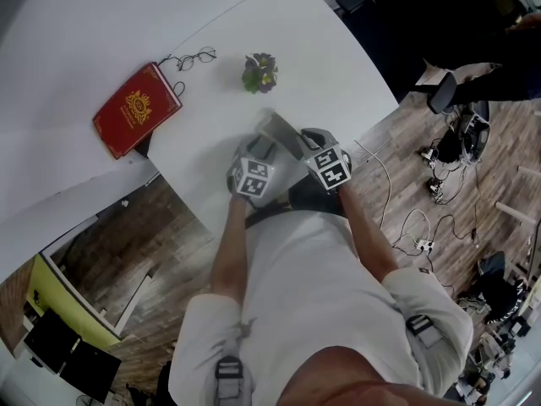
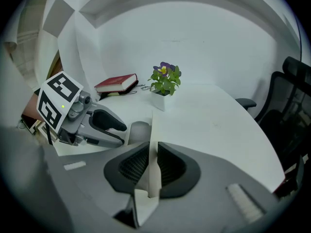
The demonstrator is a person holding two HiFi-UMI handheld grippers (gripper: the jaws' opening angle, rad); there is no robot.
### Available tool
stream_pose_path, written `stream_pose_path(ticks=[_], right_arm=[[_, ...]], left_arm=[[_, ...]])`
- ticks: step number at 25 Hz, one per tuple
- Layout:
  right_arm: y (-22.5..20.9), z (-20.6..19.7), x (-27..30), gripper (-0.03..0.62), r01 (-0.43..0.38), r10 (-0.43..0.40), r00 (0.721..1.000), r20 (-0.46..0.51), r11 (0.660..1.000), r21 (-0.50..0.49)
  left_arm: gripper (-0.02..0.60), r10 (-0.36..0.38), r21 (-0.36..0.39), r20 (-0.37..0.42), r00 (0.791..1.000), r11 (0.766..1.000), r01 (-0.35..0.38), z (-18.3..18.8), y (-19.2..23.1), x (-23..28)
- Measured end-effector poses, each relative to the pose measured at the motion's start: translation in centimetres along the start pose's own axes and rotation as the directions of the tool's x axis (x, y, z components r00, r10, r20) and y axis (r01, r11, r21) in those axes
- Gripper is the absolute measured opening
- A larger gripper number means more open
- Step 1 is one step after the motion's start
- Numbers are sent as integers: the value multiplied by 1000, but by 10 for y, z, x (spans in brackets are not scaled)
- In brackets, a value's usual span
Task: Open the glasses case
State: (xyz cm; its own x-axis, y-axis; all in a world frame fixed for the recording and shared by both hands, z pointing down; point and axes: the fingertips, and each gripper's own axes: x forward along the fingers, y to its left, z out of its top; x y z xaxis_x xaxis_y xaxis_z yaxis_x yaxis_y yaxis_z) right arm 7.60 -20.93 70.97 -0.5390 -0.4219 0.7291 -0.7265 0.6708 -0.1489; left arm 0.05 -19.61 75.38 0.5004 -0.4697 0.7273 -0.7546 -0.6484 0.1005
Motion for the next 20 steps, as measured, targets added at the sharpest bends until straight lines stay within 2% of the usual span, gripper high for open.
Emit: stream_pose_path(ticks=[20], right_arm=[[-18,-2,3,26,31,-31,999,-9,1000,1]], left_arm=[[184,12,-7,-2,1000,1000,-12,2,0,-1]])
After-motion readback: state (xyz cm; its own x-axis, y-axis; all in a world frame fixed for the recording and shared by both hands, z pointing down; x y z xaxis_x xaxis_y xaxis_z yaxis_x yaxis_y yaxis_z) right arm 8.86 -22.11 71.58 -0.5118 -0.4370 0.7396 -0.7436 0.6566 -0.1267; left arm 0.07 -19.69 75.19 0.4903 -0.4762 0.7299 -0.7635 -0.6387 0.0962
